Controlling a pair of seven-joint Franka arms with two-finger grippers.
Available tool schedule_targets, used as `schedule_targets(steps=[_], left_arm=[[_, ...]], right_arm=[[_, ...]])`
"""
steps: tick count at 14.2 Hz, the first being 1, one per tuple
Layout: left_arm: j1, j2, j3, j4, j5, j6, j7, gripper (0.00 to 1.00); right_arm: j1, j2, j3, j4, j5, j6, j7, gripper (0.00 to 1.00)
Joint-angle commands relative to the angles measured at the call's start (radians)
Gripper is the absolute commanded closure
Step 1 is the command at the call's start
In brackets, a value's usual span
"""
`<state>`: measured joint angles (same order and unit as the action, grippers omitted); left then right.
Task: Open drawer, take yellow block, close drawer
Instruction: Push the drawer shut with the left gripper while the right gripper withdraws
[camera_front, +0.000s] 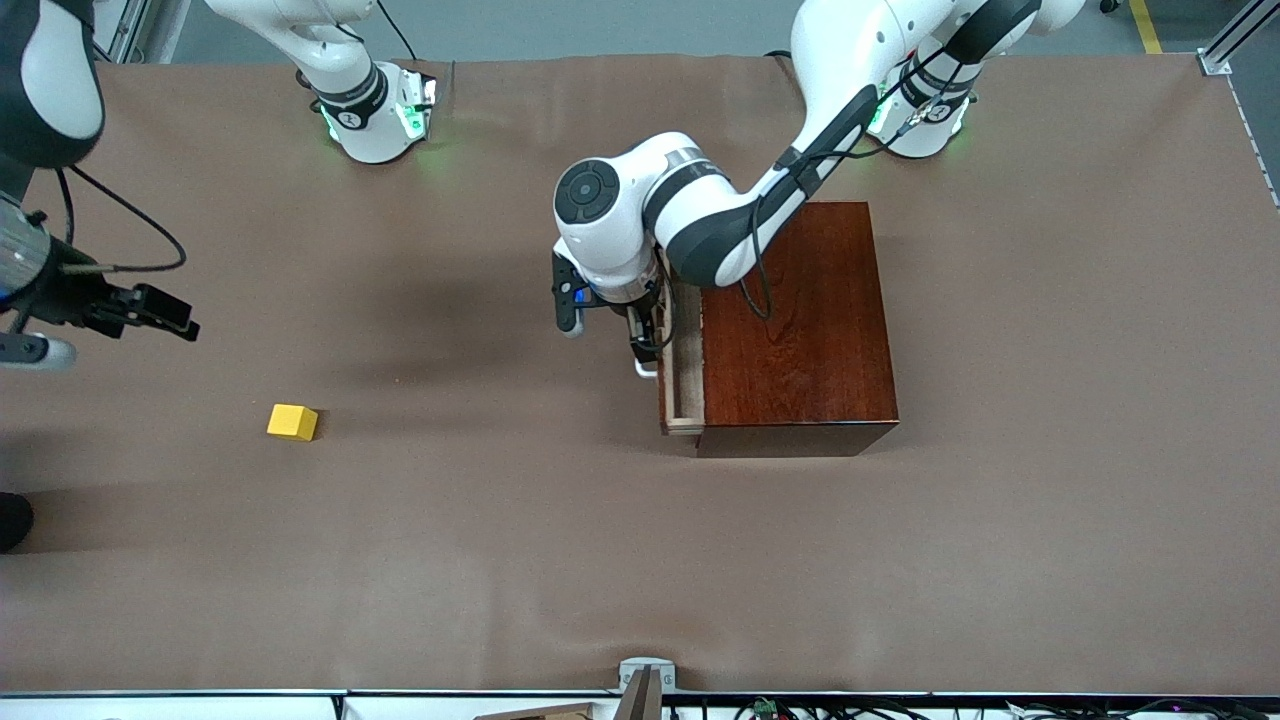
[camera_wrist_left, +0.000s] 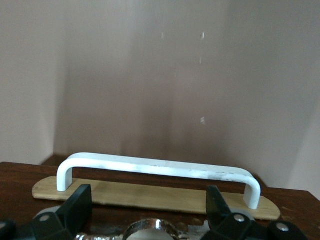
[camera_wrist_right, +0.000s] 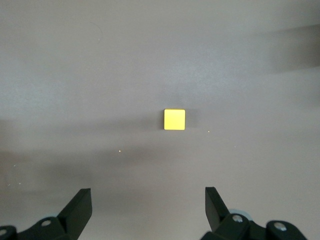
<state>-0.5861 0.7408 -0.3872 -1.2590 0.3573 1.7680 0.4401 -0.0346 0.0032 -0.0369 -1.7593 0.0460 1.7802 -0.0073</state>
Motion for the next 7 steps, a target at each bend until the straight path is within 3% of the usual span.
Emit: schedule_targets(steps=[1, 7], left_arm=[[0.035, -0.055, 0.005, -0.048, 0.019, -0.085, 0.035, 0.00], [0.040, -0.063, 0.005, -0.043, 0.014, -0.101, -0.001, 0.00]], right_arm=[[-0.002, -0.063, 0.002, -0.068, -0.012, 0.011, -0.002, 0.00], [-0.005, -0.057, 0.000, -0.014, -0.011, -0.028, 0.010, 0.00]])
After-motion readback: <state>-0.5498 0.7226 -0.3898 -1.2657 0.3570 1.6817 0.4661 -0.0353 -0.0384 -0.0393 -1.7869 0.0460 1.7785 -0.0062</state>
